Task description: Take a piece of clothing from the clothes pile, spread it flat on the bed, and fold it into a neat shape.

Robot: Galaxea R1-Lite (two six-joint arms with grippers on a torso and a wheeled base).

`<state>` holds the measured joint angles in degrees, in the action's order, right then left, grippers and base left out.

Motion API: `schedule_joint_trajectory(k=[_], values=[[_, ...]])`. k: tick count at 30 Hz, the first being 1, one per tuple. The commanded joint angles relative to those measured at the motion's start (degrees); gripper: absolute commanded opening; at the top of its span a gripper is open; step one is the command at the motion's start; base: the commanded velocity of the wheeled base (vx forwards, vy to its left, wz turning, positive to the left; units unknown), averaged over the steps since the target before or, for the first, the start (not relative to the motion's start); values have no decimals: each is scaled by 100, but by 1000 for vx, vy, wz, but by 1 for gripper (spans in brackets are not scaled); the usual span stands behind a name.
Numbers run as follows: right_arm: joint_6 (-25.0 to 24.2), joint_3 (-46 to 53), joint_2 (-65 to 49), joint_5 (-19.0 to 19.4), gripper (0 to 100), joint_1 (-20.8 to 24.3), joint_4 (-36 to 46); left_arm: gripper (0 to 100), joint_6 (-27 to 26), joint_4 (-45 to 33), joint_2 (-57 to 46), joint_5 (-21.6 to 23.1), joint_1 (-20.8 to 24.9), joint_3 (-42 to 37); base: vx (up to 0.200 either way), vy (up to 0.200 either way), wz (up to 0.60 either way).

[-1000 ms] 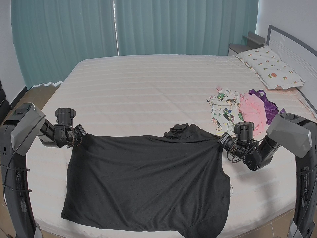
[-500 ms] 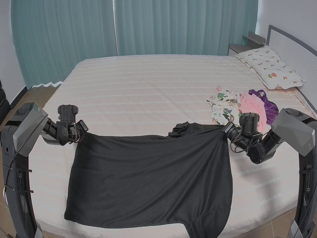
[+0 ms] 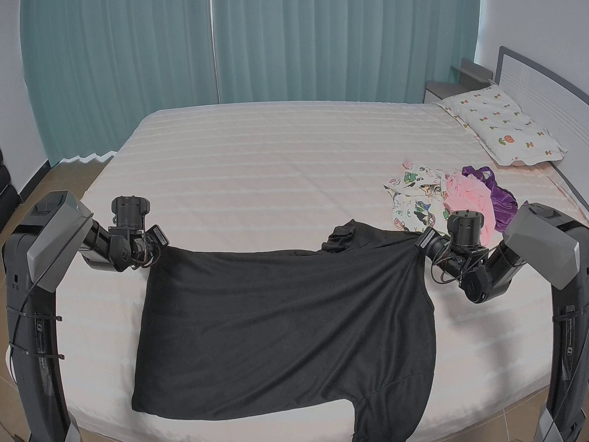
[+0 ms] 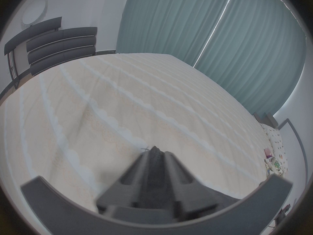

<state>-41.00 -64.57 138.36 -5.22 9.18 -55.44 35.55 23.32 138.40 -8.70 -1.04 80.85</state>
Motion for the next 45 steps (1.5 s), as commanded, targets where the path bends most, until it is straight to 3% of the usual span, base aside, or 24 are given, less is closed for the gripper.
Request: schedule_joint_trajectory(k=[1, 15, 16, 20, 28, 32, 39, 45], values=[[-5, 33, 182, 3, 0, 5, -2, 100, -4, 23, 20, 53, 42, -34, 0, 0, 0], [-5, 112, 191, 12, 0, 14, -10, 100, -153, 32, 205, 202, 192, -60, 0, 0, 0], [-5, 112, 200, 12, 0, 14, -10, 0, -250, 32, 249, 194, 192, -87, 0, 0, 0], [4, 103, 226, 3, 0, 14, -10, 0, -479, 67, 372, 141, 192, -69, 0, 0, 0], [48, -99, 138, -6, 0, -13, -283, 0, -250, 436, 20, 62, 148, -34, 0, 0, 0], [452, -310, 147, -6, 0, -101, -467, 0, -268, 436, -32, 62, 148, 63, 0, 0, 0], [558, -925, 428, -23, 0, -83, -494, 0, -241, 454, 240, 0, 139, 423, 0, 0, 0], [690, -1277, 929, -392, 0, -48, -476, 0, -241, 419, 530, -255, 148, 643, 0, 0, 0]])
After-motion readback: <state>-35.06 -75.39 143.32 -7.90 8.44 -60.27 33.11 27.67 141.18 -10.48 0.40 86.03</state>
